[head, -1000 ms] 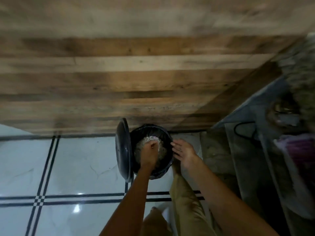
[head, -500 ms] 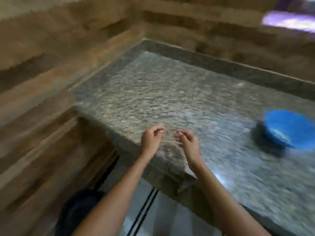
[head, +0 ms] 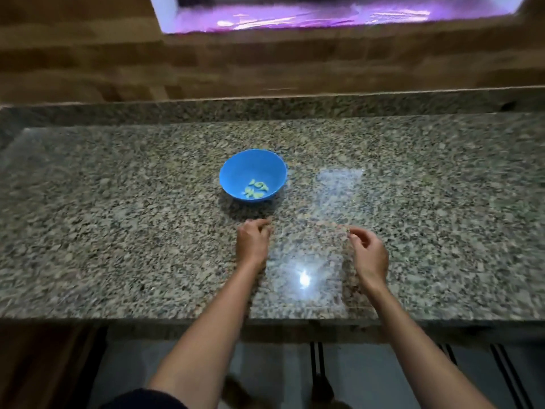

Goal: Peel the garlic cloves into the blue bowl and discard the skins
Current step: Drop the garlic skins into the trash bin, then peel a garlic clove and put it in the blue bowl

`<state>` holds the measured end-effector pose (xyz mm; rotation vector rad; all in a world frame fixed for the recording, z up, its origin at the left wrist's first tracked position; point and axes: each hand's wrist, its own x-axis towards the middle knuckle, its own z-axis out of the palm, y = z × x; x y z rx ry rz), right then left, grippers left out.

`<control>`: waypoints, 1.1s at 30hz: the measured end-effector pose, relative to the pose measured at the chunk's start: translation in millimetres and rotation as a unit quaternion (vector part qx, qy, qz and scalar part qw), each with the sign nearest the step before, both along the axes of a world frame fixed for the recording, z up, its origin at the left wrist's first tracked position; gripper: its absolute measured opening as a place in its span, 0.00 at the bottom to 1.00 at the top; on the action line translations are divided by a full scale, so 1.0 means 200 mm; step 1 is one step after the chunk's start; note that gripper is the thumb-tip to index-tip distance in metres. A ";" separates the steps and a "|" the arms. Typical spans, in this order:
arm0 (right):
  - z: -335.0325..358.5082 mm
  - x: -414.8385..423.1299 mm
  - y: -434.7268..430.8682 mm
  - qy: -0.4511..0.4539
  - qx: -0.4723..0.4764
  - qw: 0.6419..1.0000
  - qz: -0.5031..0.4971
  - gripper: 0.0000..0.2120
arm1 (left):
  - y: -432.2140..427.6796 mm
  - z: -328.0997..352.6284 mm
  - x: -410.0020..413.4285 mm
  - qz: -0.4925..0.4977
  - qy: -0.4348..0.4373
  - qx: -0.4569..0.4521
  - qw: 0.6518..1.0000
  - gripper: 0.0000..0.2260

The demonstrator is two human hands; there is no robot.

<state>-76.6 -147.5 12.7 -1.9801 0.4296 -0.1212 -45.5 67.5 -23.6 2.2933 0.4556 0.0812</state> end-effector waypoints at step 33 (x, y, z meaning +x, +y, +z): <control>-0.03 0.71 0.74 0.199 0.315 0.924 0.085 0.17 | 0.35 0.28 0.75 -0.261 0.150 0.528 0.794 0.16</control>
